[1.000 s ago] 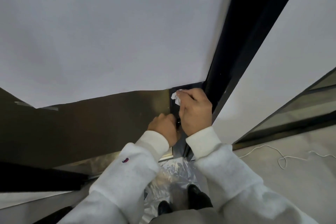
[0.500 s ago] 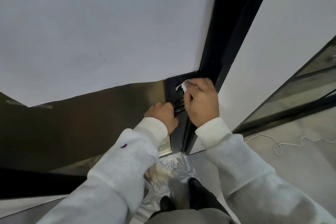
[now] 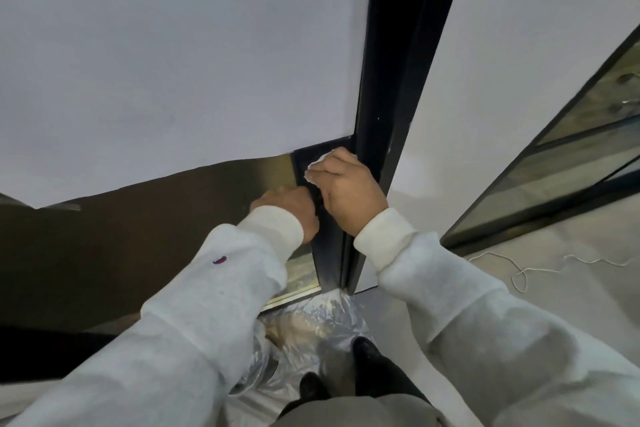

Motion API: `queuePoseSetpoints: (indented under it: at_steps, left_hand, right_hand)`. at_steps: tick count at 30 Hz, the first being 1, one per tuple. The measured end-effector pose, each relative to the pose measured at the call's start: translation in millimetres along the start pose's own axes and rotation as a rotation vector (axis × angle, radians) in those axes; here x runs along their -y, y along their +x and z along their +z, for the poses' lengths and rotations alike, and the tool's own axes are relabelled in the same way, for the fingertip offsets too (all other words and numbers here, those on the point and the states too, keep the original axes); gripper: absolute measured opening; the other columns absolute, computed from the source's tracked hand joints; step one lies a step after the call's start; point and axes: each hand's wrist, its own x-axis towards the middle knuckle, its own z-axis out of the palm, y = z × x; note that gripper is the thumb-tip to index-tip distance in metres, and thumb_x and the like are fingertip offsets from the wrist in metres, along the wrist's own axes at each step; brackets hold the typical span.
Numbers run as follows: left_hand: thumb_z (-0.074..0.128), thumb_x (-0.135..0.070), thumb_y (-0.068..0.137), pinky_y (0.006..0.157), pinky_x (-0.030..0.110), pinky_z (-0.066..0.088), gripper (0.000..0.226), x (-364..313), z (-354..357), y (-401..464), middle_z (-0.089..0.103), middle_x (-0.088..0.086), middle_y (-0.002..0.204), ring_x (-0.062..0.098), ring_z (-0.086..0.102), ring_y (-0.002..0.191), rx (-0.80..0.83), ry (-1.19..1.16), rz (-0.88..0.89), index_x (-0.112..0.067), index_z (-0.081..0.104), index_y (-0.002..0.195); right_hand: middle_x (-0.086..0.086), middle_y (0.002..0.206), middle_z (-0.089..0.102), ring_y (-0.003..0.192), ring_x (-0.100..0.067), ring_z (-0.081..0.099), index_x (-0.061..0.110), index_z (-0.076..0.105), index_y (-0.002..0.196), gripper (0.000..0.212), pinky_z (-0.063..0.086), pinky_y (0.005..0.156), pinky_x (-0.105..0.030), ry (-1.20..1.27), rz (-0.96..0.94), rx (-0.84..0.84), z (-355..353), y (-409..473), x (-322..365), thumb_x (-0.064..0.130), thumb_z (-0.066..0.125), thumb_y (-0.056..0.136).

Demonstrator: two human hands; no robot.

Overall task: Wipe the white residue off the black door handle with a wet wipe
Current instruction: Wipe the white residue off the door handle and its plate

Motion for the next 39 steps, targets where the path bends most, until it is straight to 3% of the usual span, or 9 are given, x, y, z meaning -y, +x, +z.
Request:
queuePoseSetpoints:
  at_steps: [6, 9, 14, 17, 22, 27, 32, 39]
  left_hand:
    - [0.048, -0.031, 0.092, 0.075, 0.037, 0.043, 0.035, -2, 12, 1, 0.060, 0.012, 0.121, 0.037, 0.059, 0.108, -0.059, -0.016, -0.007, -0.016, 0.056, 0.122]
    - [0.047, -0.031, 0.092, 0.075, 0.038, 0.044, 0.033, -3, 7, -1, 0.062, 0.011, 0.118, 0.037, 0.060, 0.106, -0.098, 0.052, -0.004, -0.018, 0.058, 0.120]
    - [0.048, -0.023, 0.091, 0.074, 0.038, 0.047, 0.028, -6, 2, -7, 0.064, 0.009, 0.113, 0.035, 0.063, 0.100, -0.084, 0.093, -0.012, -0.019, 0.059, 0.116]
    - [0.045, -0.020, 0.090, 0.070, 0.037, 0.044, 0.033, -7, 2, -7, 0.062, 0.010, 0.112, 0.035, 0.062, 0.099, -0.097, 0.125, -0.018, -0.017, 0.057, 0.120]
    - [0.046, -0.020, 0.089, 0.070, 0.037, 0.046, 0.030, -6, 5, -3, 0.062, 0.009, 0.109, 0.035, 0.062, 0.096, -0.103, 0.125, -0.041, -0.017, 0.058, 0.116]
    - [0.048, -0.021, 0.088, 0.069, 0.037, 0.047, 0.025, -6, 7, 0, 0.063, 0.008, 0.104, 0.034, 0.063, 0.092, -0.111, 0.100, -0.047, -0.018, 0.061, 0.109]
    - [0.049, -0.021, 0.087, 0.066, 0.036, 0.046, 0.021, -4, 8, 1, 0.057, 0.006, 0.089, 0.031, 0.058, 0.079, -0.094, 0.091, -0.062, -0.016, 0.063, 0.102]
    - [0.052, -0.027, 0.084, 0.070, 0.037, 0.049, 0.026, -2, 14, 6, 0.066, 0.009, 0.106, 0.037, 0.065, 0.093, -0.068, -0.022, -0.047, -0.018, 0.064, 0.105]
  right_hand:
    - [-0.011, 0.080, 0.068, 0.082, -0.034, 0.061, 0.000, 0.076, 0.081, 0.017, 0.054, 0.054, -0.041, -0.092, 0.017, 0.173, -1, 9, 4, -0.010, 0.069, 0.069]
    - [-0.012, 0.074, 0.065, 0.080, -0.033, 0.058, 0.001, 0.074, 0.072, 0.015, 0.053, 0.050, -0.040, -0.133, 0.055, 0.275, -2, 15, 9, -0.012, 0.074, 0.063]
    - [-0.014, 0.085, 0.062, 0.088, -0.033, 0.056, 0.001, 0.071, 0.079, 0.020, 0.055, 0.064, -0.043, -0.192, 0.098, 0.461, -17, 29, 15, -0.014, 0.059, 0.074]
    - [-0.013, 0.086, 0.065, 0.084, -0.034, 0.058, 0.006, 0.077, 0.092, 0.027, 0.055, 0.062, -0.041, -0.156, 0.086, 0.408, -25, 28, 5, -0.010, 0.065, 0.075]
    - [-0.015, 0.081, 0.063, 0.072, -0.036, 0.062, 0.004, 0.076, 0.091, 0.024, 0.053, 0.051, -0.034, -0.175, 0.168, 0.296, -33, 22, 8, -0.008, 0.074, 0.070]
    - [-0.016, 0.091, 0.062, 0.076, -0.038, 0.062, 0.005, 0.069, 0.097, 0.012, 0.047, 0.057, -0.034, -0.213, 0.304, 0.279, -41, 21, 12, 0.004, 0.065, 0.086]
    - [-0.019, 0.098, 0.064, 0.089, -0.043, 0.062, 0.003, 0.061, 0.109, 0.017, 0.045, 0.066, -0.039, -0.271, 0.437, 0.354, -45, 21, 11, 0.007, 0.051, 0.096]
    - [-0.019, 0.107, 0.059, 0.097, -0.037, 0.061, 0.001, 0.060, 0.110, 0.020, 0.043, 0.064, -0.038, -0.387, 0.345, 0.393, -46, 27, 24, 0.001, 0.051, 0.093]
